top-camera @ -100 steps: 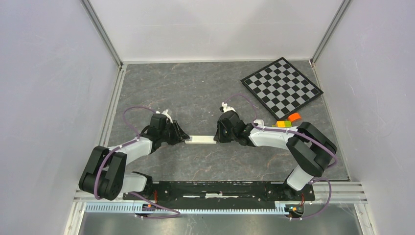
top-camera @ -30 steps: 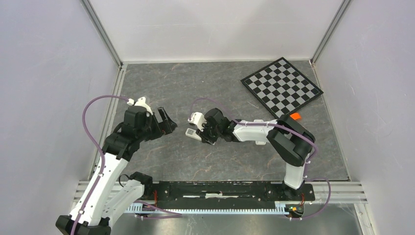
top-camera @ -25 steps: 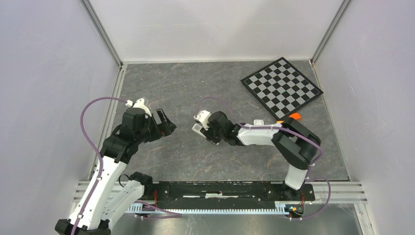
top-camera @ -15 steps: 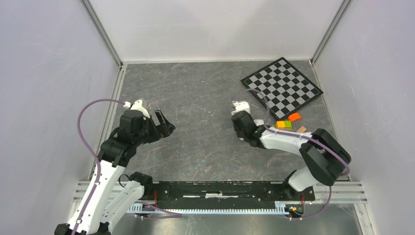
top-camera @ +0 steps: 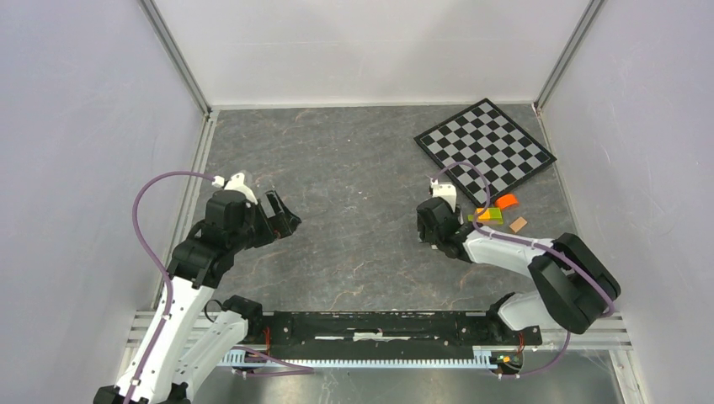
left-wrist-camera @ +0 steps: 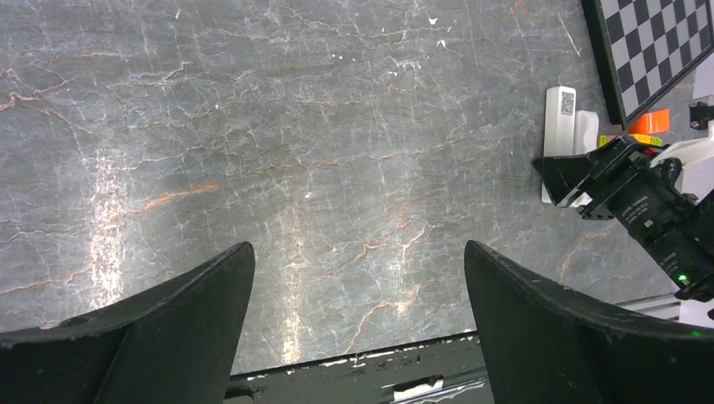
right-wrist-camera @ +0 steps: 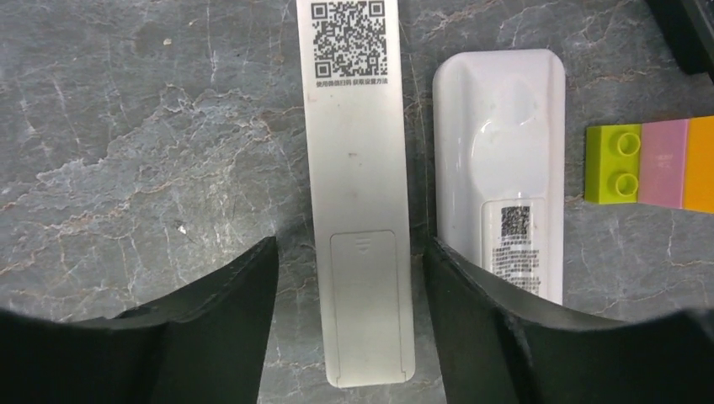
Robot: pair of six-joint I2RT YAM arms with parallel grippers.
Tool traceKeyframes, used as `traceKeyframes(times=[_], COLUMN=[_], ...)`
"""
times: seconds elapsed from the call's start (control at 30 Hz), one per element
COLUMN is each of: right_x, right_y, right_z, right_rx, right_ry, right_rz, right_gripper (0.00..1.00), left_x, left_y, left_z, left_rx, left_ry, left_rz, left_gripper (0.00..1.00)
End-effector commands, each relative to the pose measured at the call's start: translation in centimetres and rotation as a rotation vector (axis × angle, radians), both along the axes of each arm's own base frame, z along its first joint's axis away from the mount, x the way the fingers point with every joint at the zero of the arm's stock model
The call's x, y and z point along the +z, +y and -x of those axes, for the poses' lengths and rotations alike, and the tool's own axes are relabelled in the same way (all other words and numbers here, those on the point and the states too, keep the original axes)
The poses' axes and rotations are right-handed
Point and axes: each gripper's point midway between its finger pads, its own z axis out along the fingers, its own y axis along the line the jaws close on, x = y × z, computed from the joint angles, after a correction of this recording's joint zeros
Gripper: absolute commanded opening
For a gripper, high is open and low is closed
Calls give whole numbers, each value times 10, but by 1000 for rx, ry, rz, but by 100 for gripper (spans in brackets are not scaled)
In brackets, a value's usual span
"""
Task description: Load the batteries into the remote control
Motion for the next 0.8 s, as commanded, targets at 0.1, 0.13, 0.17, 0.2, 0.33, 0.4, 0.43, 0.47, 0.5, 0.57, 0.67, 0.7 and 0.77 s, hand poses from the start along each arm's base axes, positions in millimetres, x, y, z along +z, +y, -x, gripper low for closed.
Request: traceKeyframes(times=[0.1,0.13,0.17,0.2,0.33,0.4,0.43,0.47,0.5,0.57,0.67,0.7,0.77], right_x=[60,70,83,97,145,172,188,203,221,253,301,312,334], right_y=[10,11,10,8,-23,-47,-59,-72,-85,-108,-141,-150,-167], right_z=[-9,-8,-7,-6,8,18,24,30,38,54,82,90,108], right_rx=[41,51,55,60,4,-58,-86,-121,-150,-197,-257,-266,-284], right_ry=[-117,-140,-171,-205,-322,-387,-423,-459,-501,-576,-695,-726,-790], right_rz=[-94,-108,-128,-142,-123,-103,-100,-93,-91,-92,-126,-130,-155], right_gripper=[77,78,80,81,88,93,96,98,98,98,98,98,98], left_x=[12,13,15,18,39,54,63,71,82,105,136,146,161], left_y=[4,4,6,7,14,16,18,20,22,27,35,39,46], left_z=[2,2,2,2,2,2,3,4,5,8,15,19,26], left_rx=[-12,-13,-10,-11,-4,-8,-13,-13,-11,-1,13,20,36], left_ry=[-36,-39,-42,-50,-106,-142,-164,-182,-209,-265,-340,-359,-392], left_rz=[-21,-24,-31,-37,-73,-84,-91,-101,-105,-112,-126,-134,-152], left_gripper=[100,100,100,100,100,100,100,100,100,100,100,100,100])
